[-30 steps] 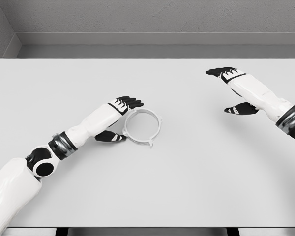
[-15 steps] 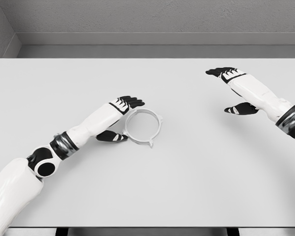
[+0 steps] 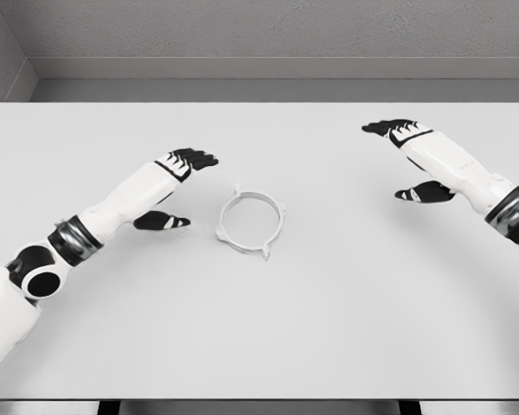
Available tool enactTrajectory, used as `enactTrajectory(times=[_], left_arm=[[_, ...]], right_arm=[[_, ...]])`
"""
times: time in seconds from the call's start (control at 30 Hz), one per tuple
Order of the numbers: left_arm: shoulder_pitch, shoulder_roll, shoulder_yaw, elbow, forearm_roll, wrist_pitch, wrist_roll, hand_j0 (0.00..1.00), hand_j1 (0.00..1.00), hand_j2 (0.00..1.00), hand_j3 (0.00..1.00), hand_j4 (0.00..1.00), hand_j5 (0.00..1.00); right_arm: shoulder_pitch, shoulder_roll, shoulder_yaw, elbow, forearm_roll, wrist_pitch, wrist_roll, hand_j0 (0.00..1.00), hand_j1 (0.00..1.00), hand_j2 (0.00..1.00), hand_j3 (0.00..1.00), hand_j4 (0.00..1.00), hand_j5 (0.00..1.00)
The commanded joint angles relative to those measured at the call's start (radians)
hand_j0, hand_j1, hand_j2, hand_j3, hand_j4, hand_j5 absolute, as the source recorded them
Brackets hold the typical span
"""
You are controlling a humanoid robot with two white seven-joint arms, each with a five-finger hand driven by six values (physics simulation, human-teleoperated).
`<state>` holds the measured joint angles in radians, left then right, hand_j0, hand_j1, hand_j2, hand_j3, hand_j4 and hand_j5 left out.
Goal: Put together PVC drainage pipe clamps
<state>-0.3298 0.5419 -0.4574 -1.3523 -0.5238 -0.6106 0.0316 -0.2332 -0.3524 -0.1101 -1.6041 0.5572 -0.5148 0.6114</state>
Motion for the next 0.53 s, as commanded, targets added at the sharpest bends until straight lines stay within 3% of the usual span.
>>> enactTrajectory(times=[0.0,0.1,0.2,0.4,0.47,0.5], left_arm=[[-0.005,0.073,0.059,-0.005,0.008,0.000,0.002,1.00,1.00,1.00,1.00,1.00,1.00],[-0.020,0.104,0.060,0.007,0.131,0.000,0.007,1.00,1.00,1.00,1.00,1.00,1.00],[-0.014,0.113,0.080,0.052,0.131,0.000,0.007,1.00,1.00,1.00,1.00,1.00,1.00],[0.000,0.130,0.115,0.064,0.139,0.000,0.007,1.00,1.00,1.00,1.00,1.00,1.00],[0.000,0.139,0.137,0.079,0.142,0.000,0.010,1.00,1.00,1.00,1.00,1.00,1.00],[0.003,0.153,0.151,0.101,0.160,0.000,0.010,1.00,1.00,1.00,1.00,1.00,1.00]], right_arm=[[0.002,0.000,0.000,0.000,-0.006,0.002,-0.001,1.00,1.00,1.00,1.00,1.00,1.00],[0.002,0.000,0.000,0.000,-0.006,0.002,-0.001,1.00,1.00,1.00,1.00,1.00,1.00],[0.002,0.000,0.000,0.000,-0.006,0.002,-0.001,1.00,1.00,1.00,1.00,1.00,1.00],[0.015,-0.007,-0.010,0.006,-0.006,0.002,-0.001,1.00,1.00,1.00,1.00,1.00,1.00],[0.087,-0.042,-0.118,0.010,-0.006,0.002,-0.001,1.00,1.00,1.00,1.00,1.00,1.00],[0.089,-0.043,-0.120,0.010,-0.006,0.002,-0.001,1.00,1.00,1.00,1.00,1.00,1.00]])
